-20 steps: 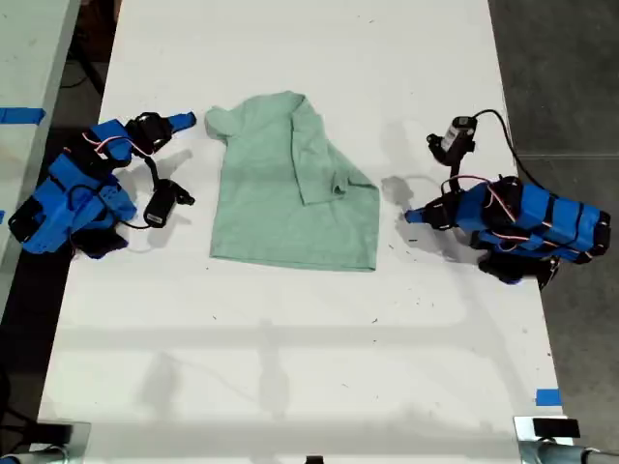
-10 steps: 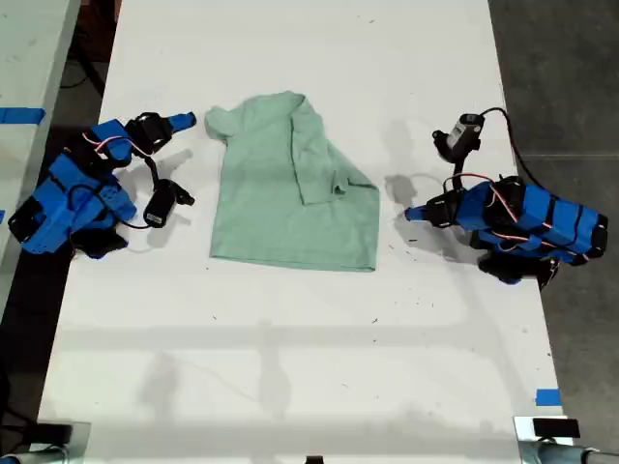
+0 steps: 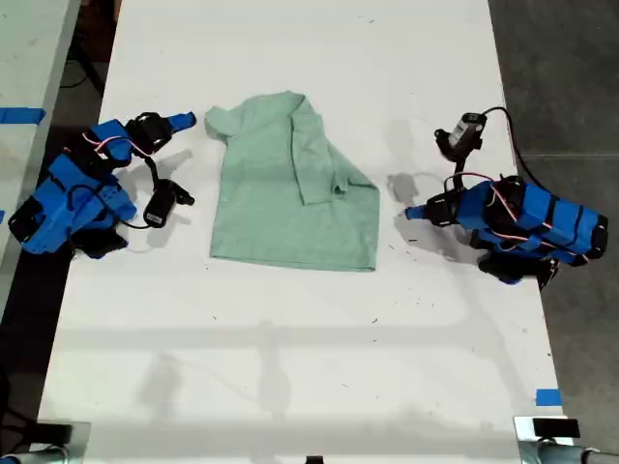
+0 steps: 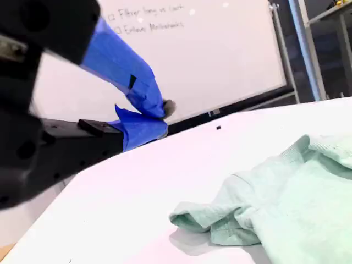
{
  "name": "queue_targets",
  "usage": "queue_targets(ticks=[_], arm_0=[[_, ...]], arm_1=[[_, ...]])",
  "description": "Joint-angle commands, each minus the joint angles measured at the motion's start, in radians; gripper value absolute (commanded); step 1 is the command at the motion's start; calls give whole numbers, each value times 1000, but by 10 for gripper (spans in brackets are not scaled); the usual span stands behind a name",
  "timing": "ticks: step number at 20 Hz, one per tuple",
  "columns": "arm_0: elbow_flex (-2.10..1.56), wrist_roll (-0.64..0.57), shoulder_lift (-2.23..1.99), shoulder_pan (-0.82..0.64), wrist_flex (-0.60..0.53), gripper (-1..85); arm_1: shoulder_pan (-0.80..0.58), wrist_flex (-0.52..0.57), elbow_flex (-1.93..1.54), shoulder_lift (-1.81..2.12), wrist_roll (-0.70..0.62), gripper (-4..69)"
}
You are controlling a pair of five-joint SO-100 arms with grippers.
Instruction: Fold t shirt
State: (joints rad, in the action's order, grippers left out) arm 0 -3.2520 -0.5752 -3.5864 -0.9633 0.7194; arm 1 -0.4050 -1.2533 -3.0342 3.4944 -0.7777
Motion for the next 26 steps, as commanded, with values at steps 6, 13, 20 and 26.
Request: queue_targets(ticks=[6,13,20,26], arm_0=[[-37,-2,-9,0,-15,-3],[-37,17,-9,0,-12,-3],[-38,11,-9,-9,-2,-3],[-38,52,-9,-11,23,-3]], arm_1=[[-17,51,-54,11,46,-2],[-46,0,-44,11,35,-2],[-103,-72,-48,11,141,3],[-107,-71,-51,11,158,3]])
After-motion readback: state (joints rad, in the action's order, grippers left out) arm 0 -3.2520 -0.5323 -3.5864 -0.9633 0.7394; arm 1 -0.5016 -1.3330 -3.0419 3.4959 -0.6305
